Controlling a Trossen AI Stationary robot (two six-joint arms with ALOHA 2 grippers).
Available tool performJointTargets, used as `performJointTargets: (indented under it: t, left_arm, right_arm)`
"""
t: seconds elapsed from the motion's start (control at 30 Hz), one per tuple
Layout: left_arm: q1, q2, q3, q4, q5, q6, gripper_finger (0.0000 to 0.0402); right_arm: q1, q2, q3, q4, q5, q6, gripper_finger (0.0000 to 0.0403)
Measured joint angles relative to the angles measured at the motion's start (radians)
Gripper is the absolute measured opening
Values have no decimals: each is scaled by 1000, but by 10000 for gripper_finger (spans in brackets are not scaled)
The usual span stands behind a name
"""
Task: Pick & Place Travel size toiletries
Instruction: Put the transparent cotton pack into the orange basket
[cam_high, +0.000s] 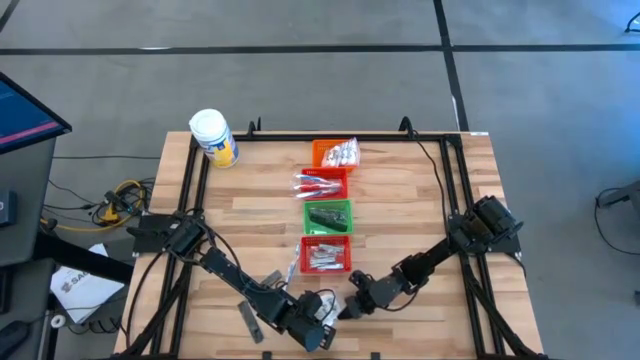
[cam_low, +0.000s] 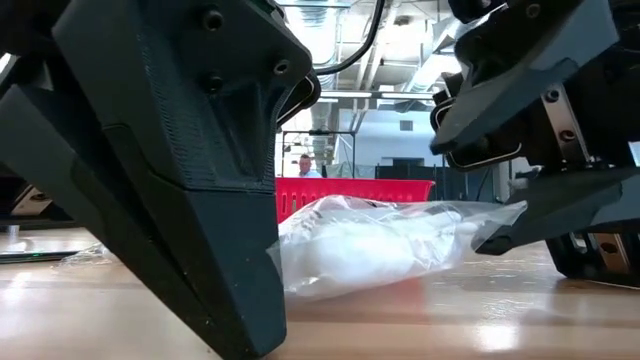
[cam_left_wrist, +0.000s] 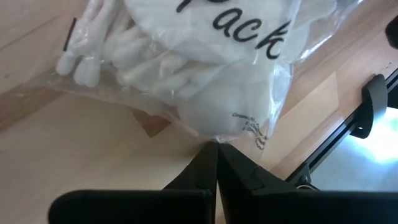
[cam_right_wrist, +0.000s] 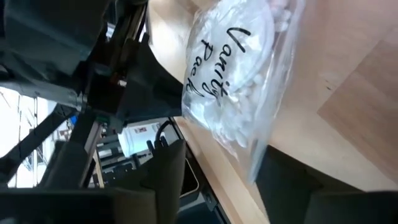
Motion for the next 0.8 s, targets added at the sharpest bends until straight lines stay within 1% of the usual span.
performJointTargets:
  t: [0.17, 0.33, 0.43, 0.53, 0.6, 0.63, 0.77, 0.8]
  left_arm:
    - [-2, 0, 0, -2, 5, 0, 1]
    - [-27, -21, -4, -44, -26, -3, 1]
    - [-50, -75, -5, -100, -121, -7, 1]
    - [-55, -149, -1, -196, -252, -23, 1]
    - [-33, -181, -1, -275, -292, -19, 1]
    - [-13, -193, -2, -297, -286, -1, 1]
    - [68, -206, -1, -279, -213, 84, 1]
    - [80, -204, -1, -282, -212, 95, 1]
  right_arm:
    - [-4, 0, 0, 0, 7, 13, 203]
    - [-2, 0, 0, 1, 6, 25, 211]
    - [10, 0, -2, 9, 6, 28, 210]
    - [19, 0, -2, 15, 7, 34, 205]
    - [19, 0, -2, 16, 5, 36, 201]
    - [19, 0, -2, 15, 3, 37, 199]
    - [18, 0, -2, 17, 1, 39, 198]
    - [18, 0, -2, 18, 0, 39, 198]
